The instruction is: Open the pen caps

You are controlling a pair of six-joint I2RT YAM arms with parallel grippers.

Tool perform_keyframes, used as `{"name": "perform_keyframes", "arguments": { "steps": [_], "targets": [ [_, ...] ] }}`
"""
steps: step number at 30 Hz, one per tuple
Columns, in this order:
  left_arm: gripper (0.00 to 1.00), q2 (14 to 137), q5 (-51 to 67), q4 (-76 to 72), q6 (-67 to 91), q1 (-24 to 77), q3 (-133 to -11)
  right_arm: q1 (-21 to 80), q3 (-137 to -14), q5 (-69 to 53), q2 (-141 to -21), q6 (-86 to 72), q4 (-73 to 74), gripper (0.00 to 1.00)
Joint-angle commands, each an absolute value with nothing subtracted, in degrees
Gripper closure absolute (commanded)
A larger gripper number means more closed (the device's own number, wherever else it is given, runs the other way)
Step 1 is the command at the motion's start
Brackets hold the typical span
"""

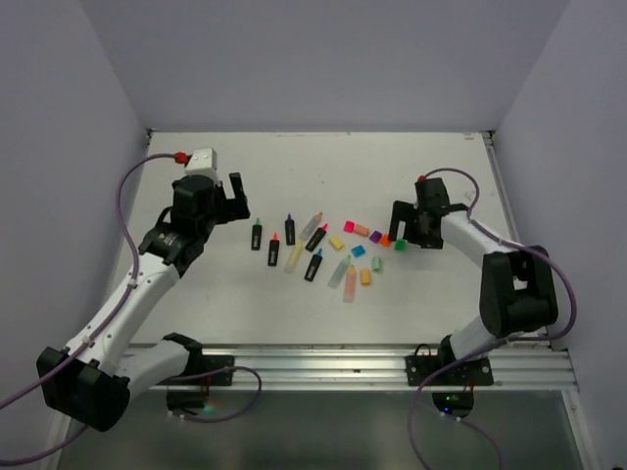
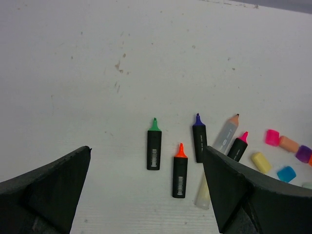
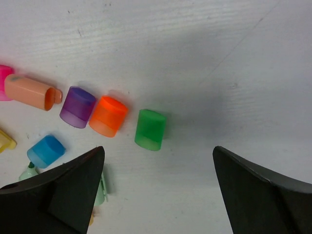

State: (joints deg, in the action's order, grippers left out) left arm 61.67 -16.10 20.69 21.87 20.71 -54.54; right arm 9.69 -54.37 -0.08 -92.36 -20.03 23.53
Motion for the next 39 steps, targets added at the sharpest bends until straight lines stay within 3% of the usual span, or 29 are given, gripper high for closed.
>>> {"name": "perform_keyframes", "arguments": {
  "steps": [1, 12, 21, 39],
  "targets": [
    [0.00, 58.02, -18.37, 24.16, 19.69, 20.39, -58.27, 9.40, -59.23, 6.83, -83.25, -19.07, 27.85, 0.01],
    [0.00, 46.50, -22.85, 30.32, 15.21, 20.48, -68.46, 9.40, -72.40, 22.31, -56.79, -13.89, 38.58, 0.01],
    [0.00, 41.31, -24.69, 34.10, 12.66, 20.39, -75.49, 9.40, -76.73, 23.38, -39.05, -8.62, 35.78, 0.02],
    [0.00, 34.45, -26.98, 34.37, 11.86, 20.39, -76.20, 9.76, -72.33, 22.06, -29.36, -3.78, 29.97, 0.01]
  ]
}}
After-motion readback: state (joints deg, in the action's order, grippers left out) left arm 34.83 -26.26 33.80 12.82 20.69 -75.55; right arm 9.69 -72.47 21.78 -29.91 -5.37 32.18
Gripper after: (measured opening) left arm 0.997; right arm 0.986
